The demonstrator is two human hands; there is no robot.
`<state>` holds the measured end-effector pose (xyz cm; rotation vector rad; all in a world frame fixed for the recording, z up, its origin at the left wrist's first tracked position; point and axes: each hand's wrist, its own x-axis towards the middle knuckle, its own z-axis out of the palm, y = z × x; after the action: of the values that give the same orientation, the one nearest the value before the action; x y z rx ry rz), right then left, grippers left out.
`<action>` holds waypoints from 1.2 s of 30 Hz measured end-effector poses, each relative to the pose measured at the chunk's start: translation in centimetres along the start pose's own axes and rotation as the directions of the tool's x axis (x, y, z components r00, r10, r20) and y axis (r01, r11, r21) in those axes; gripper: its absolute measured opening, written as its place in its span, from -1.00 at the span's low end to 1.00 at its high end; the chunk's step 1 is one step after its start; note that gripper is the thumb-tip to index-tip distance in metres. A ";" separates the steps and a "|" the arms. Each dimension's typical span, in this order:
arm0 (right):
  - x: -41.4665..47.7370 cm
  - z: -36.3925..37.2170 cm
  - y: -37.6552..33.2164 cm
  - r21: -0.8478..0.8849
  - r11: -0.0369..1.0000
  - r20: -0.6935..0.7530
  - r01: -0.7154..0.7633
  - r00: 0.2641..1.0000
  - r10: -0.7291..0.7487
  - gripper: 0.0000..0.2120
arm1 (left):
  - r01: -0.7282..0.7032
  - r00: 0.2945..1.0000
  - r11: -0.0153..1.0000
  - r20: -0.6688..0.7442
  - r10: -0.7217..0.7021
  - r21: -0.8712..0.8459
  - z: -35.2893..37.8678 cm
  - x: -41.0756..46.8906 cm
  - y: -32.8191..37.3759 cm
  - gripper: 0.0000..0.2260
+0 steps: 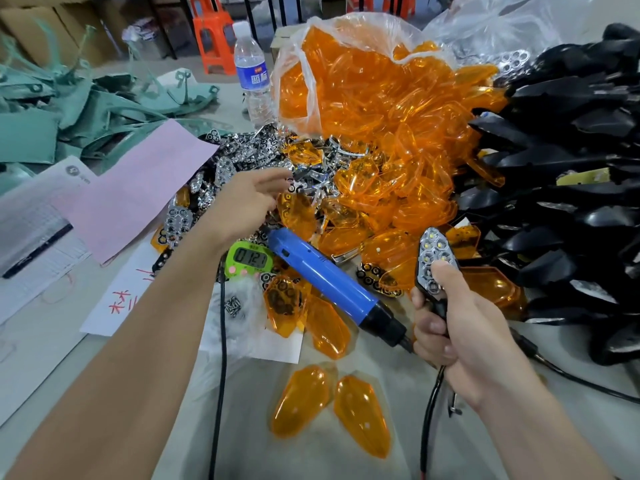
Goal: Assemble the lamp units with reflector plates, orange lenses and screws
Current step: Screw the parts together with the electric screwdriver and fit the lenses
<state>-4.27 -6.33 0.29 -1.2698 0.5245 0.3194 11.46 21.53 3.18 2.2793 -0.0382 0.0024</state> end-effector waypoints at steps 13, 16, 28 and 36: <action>-1.1 0.7 0.4 0.027 0.999 0.039 0.018 0.999 -0.019 -0.51 | -0.538 0.819 0.582 0.541 0.190 0.610 4.0 -5.6 4.5 -0.55; -1.3 -0.2 -0.1 0.088 0.995 0.025 0.048 0.998 -0.051 -0.50 | -0.557 0.824 0.537 0.502 0.263 0.634 2.6 -4.5 4.6 -0.61; -0.8 0.1 0.7 0.079 0.996 0.064 0.043 0.997 -0.048 -0.49 | -0.190 0.968 0.946 0.210 0.137 0.263 0.9 1.1 1.9 -0.54; -0.8 0.9 1.1 0.041 0.999 0.110 0.018 0.994 -0.022 -0.50 | -0.215 0.976 0.902 0.057 0.209 0.374 3.6 -0.9 1.8 -0.54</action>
<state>-5.33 -5.14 0.04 -1.2110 0.4211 0.3588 10.48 17.65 2.24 2.6512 -0.3210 0.1164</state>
